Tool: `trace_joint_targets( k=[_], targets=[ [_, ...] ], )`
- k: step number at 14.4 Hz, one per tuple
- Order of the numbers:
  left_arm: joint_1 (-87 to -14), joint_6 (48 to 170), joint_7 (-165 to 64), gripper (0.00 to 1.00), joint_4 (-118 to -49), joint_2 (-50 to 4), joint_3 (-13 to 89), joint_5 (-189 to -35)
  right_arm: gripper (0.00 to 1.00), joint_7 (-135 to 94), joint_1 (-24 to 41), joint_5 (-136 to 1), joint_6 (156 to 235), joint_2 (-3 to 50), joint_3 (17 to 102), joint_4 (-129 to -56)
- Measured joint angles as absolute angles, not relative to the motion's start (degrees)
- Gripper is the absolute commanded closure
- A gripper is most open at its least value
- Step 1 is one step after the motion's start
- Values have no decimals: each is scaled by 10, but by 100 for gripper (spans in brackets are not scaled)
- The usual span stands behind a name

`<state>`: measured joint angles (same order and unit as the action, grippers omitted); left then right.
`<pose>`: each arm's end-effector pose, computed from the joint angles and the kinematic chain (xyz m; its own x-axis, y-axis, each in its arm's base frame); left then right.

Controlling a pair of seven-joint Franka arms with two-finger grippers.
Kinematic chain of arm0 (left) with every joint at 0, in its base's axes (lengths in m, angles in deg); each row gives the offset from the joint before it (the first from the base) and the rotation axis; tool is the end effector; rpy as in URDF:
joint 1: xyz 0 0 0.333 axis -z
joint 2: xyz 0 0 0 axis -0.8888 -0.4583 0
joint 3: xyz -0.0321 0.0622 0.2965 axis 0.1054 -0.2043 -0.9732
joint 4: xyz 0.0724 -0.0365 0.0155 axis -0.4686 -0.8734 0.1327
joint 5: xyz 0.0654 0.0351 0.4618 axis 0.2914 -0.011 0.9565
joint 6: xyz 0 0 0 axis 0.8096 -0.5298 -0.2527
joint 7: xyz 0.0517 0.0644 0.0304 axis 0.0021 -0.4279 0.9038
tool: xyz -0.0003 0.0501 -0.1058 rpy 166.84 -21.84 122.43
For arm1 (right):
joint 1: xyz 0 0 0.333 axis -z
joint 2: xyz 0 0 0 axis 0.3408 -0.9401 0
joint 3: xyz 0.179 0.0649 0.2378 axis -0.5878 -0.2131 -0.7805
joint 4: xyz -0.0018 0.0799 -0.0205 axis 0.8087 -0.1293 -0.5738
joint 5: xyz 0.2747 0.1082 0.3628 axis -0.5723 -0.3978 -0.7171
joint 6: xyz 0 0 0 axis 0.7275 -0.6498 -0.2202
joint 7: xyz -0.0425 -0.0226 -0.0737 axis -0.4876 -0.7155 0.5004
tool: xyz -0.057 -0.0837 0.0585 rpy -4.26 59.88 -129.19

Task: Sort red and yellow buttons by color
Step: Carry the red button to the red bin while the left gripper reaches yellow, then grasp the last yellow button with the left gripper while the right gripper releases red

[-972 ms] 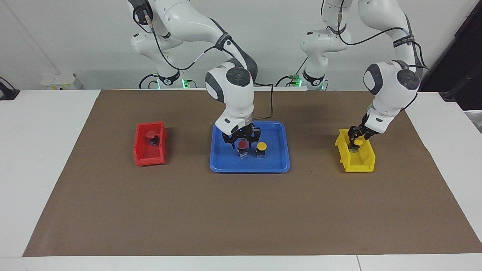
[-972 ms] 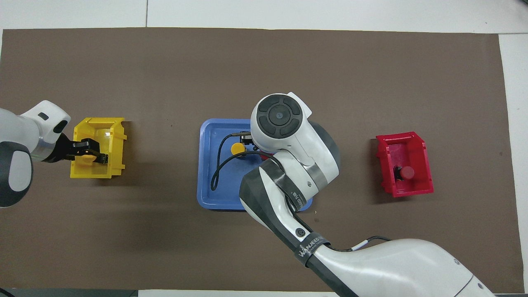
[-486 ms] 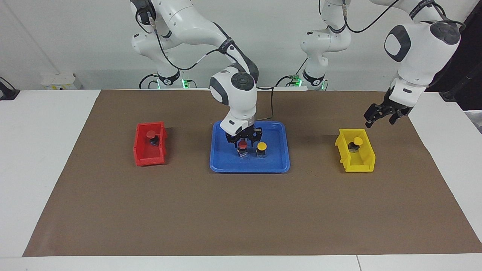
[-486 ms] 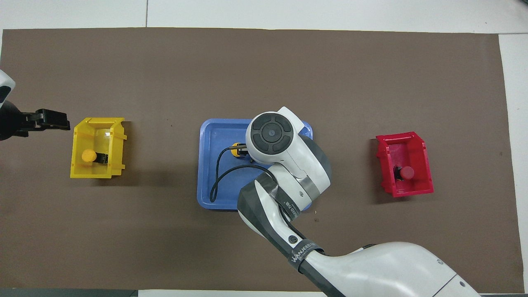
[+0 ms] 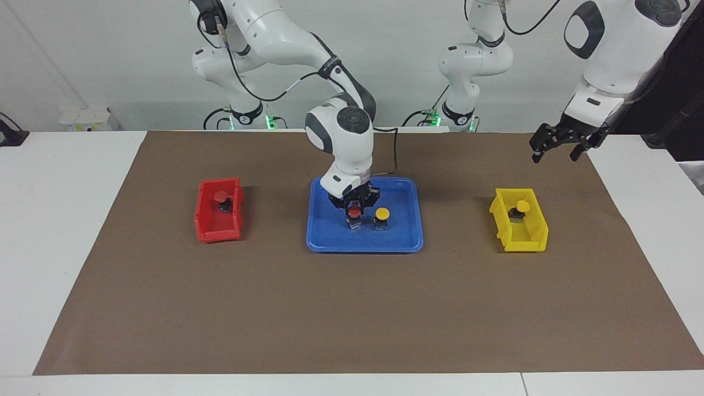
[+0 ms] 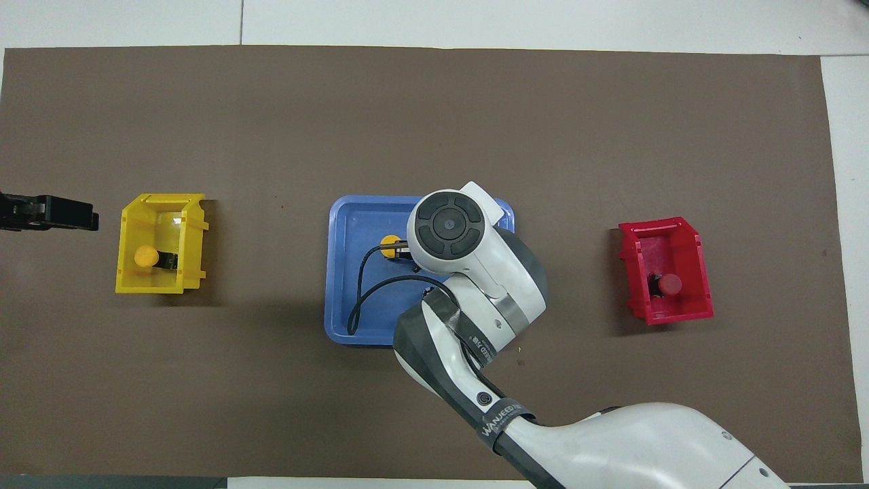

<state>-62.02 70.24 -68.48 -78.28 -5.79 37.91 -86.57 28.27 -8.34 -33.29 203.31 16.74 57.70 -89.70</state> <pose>0.6019 -0.0356 0.5600 0.9930 -0.1070 0.0497 -0.1062 -0.9942 -0.0184 0.5745 0.4248 0.2934 0.9989 -0.0357 0.0312 -0.0347 -0.9989 -0.0313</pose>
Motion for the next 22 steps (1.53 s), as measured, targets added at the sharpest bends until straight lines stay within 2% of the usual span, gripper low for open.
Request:
trace_joint_targets(
  k=[2, 5, 7, 9, 11, 14, 22],
  targets=[
    [-600, 724, -678, 0, -788, -65, 382, -866, 83, 279, -71, -332, 1996, 179, 584, -869],
    [-518, 812, -565, 4, -808, -113, 386, -867, 83, 184, 17, -332, 1910, 243, 587, -854],
    [-448, 878, -489, 5, -812, -174, 389, -867, 83, 96, 89, -333, 1869, 302, 588, -884],
    [-388, 931, -419, 6, -810, -230, 390, -867, 83, 10, 143, -337, 1865, 359, 588, -946],
    [-341, 962, -365, 6, -806, -266, 390, -867, 83, -61, 190, -347, 1880, 400, 588, -1008],
    [-303, 974, -319, 6, -803, -280, 390, -867, 83, -130, 243, -355, 1956, 422, 589, -1083],
    [-285, 989, -295, 11, -802, -312, 389, -867, 83, -140, 262, -356, 2058, 427, 589, -1172]
  ],
)
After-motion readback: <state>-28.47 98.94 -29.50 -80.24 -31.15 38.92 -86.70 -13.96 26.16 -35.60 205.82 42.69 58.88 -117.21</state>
